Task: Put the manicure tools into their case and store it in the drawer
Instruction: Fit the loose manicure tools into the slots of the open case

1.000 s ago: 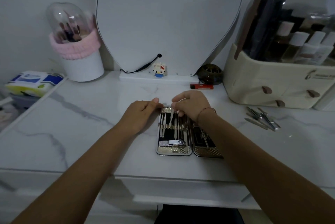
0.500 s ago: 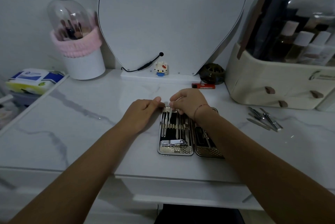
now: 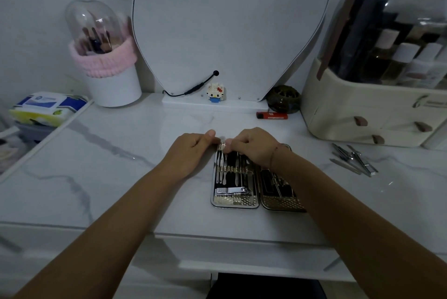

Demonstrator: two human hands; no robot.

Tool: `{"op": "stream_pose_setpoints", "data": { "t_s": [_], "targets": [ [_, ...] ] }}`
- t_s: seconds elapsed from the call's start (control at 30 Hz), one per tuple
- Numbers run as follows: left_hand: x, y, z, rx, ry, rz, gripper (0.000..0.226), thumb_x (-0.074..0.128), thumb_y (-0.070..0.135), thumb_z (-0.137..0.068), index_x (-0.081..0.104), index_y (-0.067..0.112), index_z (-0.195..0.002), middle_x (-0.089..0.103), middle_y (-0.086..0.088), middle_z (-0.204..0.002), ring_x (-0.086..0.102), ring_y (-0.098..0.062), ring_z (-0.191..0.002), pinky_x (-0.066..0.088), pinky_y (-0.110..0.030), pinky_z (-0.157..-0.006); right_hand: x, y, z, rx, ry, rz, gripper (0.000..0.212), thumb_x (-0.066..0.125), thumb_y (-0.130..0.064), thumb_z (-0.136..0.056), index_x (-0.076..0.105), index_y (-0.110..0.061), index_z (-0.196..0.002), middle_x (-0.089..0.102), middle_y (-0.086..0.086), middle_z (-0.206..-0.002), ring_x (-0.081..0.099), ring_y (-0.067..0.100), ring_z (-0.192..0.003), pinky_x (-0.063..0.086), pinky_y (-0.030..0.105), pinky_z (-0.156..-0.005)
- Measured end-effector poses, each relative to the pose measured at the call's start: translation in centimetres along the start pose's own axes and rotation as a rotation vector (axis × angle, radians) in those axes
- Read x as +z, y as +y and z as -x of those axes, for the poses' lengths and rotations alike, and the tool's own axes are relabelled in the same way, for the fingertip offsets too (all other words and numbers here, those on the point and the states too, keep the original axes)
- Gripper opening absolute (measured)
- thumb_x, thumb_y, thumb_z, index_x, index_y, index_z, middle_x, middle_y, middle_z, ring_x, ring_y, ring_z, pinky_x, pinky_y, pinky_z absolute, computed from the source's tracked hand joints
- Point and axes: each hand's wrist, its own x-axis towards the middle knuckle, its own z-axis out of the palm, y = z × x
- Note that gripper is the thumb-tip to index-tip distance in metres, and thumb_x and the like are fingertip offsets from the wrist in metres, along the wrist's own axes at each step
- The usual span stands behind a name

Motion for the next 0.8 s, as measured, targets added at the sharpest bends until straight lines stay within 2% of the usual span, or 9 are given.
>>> {"op": "stream_pose_setpoints", "data": {
  "t_s": [0.1, 0.2, 0.27, 0.33, 0.4, 0.47, 0.6, 0.8],
  "targets": [
    [0.0, 0.1, 0.0, -0.010, 0.008, 0.013, 0.046, 0.033, 0.049, -0.095, 0.070, 0.026, -0.109, 0.069, 0.006, -0.114, 0.060, -0.008, -0.108, 0.041, -0.026, -0.096, 0.0, 0.2, 0.4, -0.084, -0.025, 0.092, 0.036, 0.043, -0.037, -0.094, 0.073, -0.017, -0.097, 0.063, 0.006, -0.090, 0.057, 0.021, -0.092, 0.042, 0.029, -0.083],
    [0.0, 0.2, 0.1, -0.019, 0.019, 0.009, 0.044, 0.034, 0.047, -0.096, 0.071, 0.025, -0.108, 0.069, 0.004, -0.114, 0.060, -0.009, -0.107, 0.039, -0.021, -0.090, -0.1, 0.4, 1.2, -0.150, 0.039, 0.047, 0.037, 0.044, -0.035, -0.093, 0.072, -0.011, -0.097, 0.064, 0.018, -0.094, 0.057, 0.027, -0.089, 0.047, 0.035, -0.082],
    [0.0, 0.2, 0.2, -0.025, 0.019, 0.008, 0.045, 0.033, 0.048, -0.095, 0.070, 0.025, -0.109, 0.068, 0.004, -0.115, 0.058, -0.009, -0.107, 0.038, -0.020, -0.087, -1.1, 1.0, 2.0, -0.167, 0.158, -0.021, 0.031, 0.044, -0.029, -0.093, 0.069, -0.012, -0.101, 0.066, 0.011, -0.101, 0.058, 0.016, -0.088, 0.047, 0.023, -0.077],
    [0.0, 0.2, 0.2, -0.035, 0.020, 0.018, 0.045, 0.034, 0.049, -0.095, 0.070, 0.025, -0.109, 0.067, 0.003, -0.117, 0.057, -0.009, -0.108, 0.037, -0.020, -0.087, -3.1, 2.7, 3.1, -0.086, 0.318, -0.050, 0.026, 0.051, -0.026, -0.090, 0.069, -0.010, -0.098, 0.069, 0.006, -0.098, 0.062, 0.012, -0.083, 0.046, 0.014, -0.072],
    [0.1, 0.3, 0.2, -0.050, 0.034, 0.052, 0.044, 0.036, 0.049, -0.094, 0.071, 0.025, -0.106, 0.067, 0.005, -0.114, 0.056, -0.007, -0.106, 0.036, -0.014, -0.083, -5.9, 5.4, 4.6, 0.045, 0.466, -0.008, 0.024, 0.059, -0.025, -0.086, 0.070, -0.007, -0.097, 0.069, 0.005, -0.088, 0.060, 0.013, -0.074, 0.044, 0.016, -0.070],
    [0.2, 0.4, 0.2, -0.059, 0.051, 0.072, 0.041, 0.038, 0.048, -0.093, 0.072, 0.027, -0.102, 0.067, 0.006, -0.110, 0.055, -0.005, -0.103, 0.033, -0.008, -0.079, -8.5, 8.3, 6.5, 0.163, 0.540, 0.076, 0.022, 0.066, -0.021, -0.081, 0.071, -0.005, -0.095, 0.068, 0.008, -0.081, 0.057, 0.012, -0.070, 0.043, 0.016, -0.068],
    [0.3, 0.4, 0.2, -0.069, 0.064, 0.070, 0.040, 0.039, 0.047, -0.093, 0.072, 0.026, -0.101, 0.066, 0.006, -0.108, 0.055, -0.006, -0.102, 0.033, -0.008, -0.077, -10.7, 11.9, 9.4, 0.322, 0.488, 0.275, 0.014, 0.071, -0.021, -0.076, 0.073, -0.009, -0.083, 0.063, 0.005, -0.074, 0.058, 0.021, -0.075, 0.037, 0.025, -0.071],
    [0.5, 0.0, 0.1, -0.080, 0.074, 0.103, 0.034, 0.041, 0.052, -0.091, 0.072, 0.038, -0.091, 0.070, 0.003, -0.111, 0.060, -0.011, -0.107, 0.042, -0.029, -0.092, -11.0, 12.7, 10.4, 0.315, 0.397, 0.335, 0.002, 0.071, -0.019, -0.075, 0.071, -0.019, -0.078, 0.062, 0.002, -0.080, 0.054, 0.018, -0.078, 0.036, 0.026, -0.075]
  ]
}}
